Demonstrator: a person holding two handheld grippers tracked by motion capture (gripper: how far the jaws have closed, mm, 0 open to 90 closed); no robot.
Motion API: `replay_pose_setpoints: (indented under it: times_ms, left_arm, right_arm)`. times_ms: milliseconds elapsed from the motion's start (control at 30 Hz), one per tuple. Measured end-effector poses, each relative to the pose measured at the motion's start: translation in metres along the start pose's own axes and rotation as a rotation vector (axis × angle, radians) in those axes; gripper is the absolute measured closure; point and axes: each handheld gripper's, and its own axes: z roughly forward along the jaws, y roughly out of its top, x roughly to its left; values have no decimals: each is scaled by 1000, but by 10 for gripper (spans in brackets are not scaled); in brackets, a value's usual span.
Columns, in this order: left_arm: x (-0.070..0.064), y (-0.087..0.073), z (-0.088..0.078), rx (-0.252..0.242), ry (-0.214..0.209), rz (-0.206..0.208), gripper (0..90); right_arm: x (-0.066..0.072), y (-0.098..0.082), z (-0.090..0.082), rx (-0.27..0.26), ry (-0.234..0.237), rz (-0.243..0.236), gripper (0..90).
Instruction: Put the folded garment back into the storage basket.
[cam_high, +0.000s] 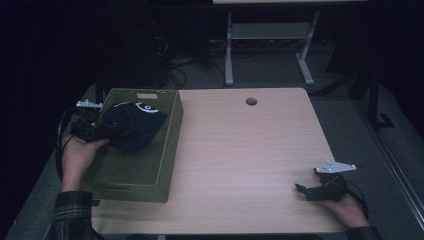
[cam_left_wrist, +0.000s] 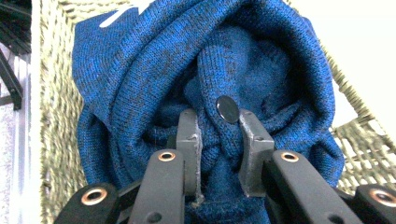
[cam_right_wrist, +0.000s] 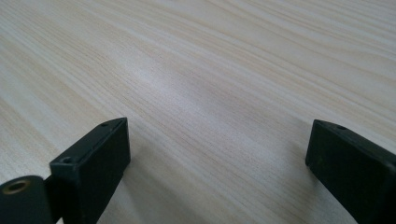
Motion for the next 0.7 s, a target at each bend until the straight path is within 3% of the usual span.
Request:
replay_pose_setpoints:
  times_ms: [700]
  left_arm:
    - [1, -26, 59, 101, -4, -29, 724]
  right_arm:
    - [0, 0, 0, 0, 0, 0, 62]
